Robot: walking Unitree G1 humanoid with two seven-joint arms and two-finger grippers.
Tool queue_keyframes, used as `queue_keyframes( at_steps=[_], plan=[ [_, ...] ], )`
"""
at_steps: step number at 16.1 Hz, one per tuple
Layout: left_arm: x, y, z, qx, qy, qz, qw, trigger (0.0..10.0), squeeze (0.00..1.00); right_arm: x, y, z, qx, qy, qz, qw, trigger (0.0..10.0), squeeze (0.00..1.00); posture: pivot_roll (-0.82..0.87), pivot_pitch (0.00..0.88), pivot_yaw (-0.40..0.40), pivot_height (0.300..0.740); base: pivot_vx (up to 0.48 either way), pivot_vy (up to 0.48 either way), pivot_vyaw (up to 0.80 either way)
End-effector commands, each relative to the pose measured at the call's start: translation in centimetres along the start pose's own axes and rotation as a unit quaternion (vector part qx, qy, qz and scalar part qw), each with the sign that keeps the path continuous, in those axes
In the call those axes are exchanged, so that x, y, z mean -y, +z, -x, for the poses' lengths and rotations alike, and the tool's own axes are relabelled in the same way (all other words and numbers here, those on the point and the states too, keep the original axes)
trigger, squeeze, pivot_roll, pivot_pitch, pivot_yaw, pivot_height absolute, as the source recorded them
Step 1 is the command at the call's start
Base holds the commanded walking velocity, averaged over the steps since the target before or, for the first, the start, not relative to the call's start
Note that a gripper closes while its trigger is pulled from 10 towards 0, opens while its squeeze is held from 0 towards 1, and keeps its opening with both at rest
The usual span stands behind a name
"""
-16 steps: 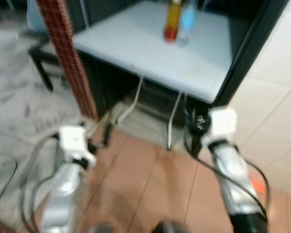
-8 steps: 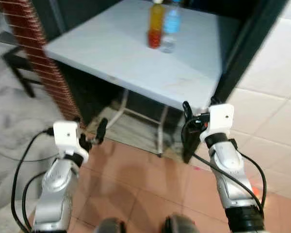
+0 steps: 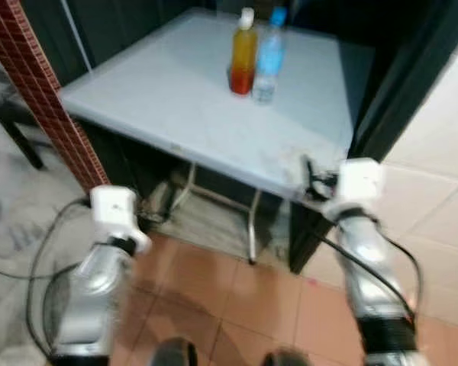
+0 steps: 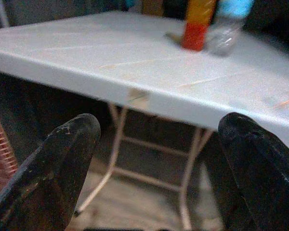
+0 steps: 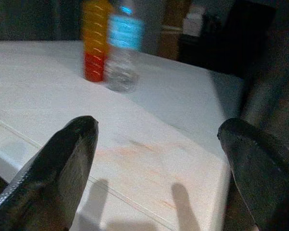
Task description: Restocking fridge
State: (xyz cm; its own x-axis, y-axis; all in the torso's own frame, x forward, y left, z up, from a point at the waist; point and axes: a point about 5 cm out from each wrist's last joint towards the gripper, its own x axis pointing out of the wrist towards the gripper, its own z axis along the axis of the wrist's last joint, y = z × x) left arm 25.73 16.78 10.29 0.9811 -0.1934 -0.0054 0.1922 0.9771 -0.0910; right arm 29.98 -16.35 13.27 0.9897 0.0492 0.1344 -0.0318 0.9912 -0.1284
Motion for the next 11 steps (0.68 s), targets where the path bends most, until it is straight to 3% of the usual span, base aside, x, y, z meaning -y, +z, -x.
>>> queue_keyframes(
  at_steps=[1,4,6,8,11],
  plan=[
    [0.3,0.2,-0.3,0.005,-0.003,-0.007,1.0,10.0,0.0,0.9,-0.1,-0.2,-0.002,-0.01,0.012,1.0,10.0,0.0,0.02,0.091,-0.007,0.74,0.0,0.458,0.0],
    [0.7,2.1,-0.3,0.036,-0.02,-0.018,0.999,10.0,0.0,0.8,0.5,-0.6,0.011,-0.013,0.013,1.0,10.0,0.0,0.05,0.12,-0.001,0.74,0.0,0.441,0.0],
    [-0.1,2.3,0.1,0.038,0.003,-0.024,0.999,10.0,0.0,0.7,0.7,-0.5,0.018,-0.018,0.012,1.0,10.0,0.0,0.03,0.129,0.001,0.74,0.0,0.0,0.0],
    [-2.0,0.9,0.4,0.013,0.046,-0.065,0.997,10.0,0.0,0.4,0.7,0.2,0.02,-0.022,0.012,0.999,10.0,0.0,0.0,0.112,0.007,0.74,0.0,0.0,0.0],
    [-2.3,0.0,1.1,-0.004,0.078,-0.051,0.996,10.0,0.0,0.3,0.6,1.4,0.02,-0.023,0.015,0.999,10.0,0.0,-0.02,0.1,0.025,0.74,0.0,0.0,0.0]
  ],
)
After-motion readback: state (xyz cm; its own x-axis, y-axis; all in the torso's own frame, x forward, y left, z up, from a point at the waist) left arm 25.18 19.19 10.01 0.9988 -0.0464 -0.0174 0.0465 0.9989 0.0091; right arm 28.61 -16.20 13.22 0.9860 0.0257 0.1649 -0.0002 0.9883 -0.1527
